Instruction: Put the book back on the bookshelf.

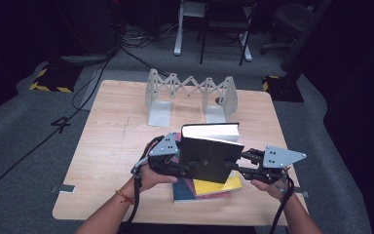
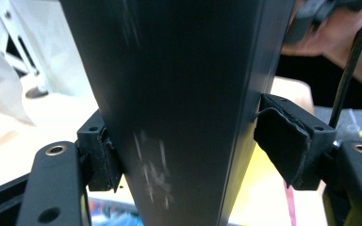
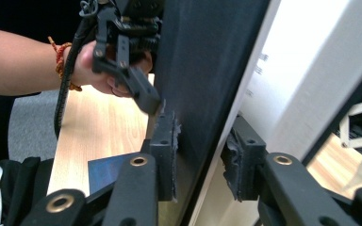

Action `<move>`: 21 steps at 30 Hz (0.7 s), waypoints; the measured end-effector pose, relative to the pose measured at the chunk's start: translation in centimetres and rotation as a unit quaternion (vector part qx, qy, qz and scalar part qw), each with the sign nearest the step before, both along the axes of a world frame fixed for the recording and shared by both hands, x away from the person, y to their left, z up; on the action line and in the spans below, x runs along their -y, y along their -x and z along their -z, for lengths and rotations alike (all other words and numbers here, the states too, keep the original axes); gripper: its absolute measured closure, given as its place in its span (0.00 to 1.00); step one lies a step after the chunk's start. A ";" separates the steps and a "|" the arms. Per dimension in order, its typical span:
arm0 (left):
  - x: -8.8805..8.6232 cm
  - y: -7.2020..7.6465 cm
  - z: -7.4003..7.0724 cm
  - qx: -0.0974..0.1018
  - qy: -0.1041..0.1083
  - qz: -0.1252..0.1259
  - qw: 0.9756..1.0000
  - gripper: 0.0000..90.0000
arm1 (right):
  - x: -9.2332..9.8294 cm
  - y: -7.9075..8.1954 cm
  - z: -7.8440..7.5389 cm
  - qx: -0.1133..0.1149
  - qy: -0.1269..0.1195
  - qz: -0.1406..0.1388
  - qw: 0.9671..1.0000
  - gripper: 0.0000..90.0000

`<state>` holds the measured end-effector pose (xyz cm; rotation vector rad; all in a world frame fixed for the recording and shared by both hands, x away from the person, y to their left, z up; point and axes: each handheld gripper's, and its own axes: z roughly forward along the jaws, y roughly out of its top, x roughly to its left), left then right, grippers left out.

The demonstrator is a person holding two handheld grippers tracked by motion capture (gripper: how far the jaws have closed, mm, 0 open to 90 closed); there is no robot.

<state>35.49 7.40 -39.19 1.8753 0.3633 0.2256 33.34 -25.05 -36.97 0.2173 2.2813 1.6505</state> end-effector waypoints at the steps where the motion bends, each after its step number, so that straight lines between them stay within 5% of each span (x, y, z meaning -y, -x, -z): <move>1: -0.1 -0.1 -0.4 0.001 0.010 0.005 1.000 0.33 | 0.1 0.0 0.1 -0.001 0.001 0.003 1.000 0.73; 7: 0.6 -0.4 -2.1 0.012 0.003 0.017 1.000 0.35 | 0.6 0.0 0.5 -0.005 -0.002 0.018 1.000 0.69; 11: 0.6 -0.6 -3.2 0.019 0.022 0.028 0.999 0.37 | 0.9 -0.1 0.7 -0.007 -0.003 0.026 1.000 0.68; 21: 1.4 -0.1 -4.7 0.040 0.005 0.056 0.998 0.49 | 1.2 0.0 0.9 -0.007 -0.004 0.031 0.999 0.68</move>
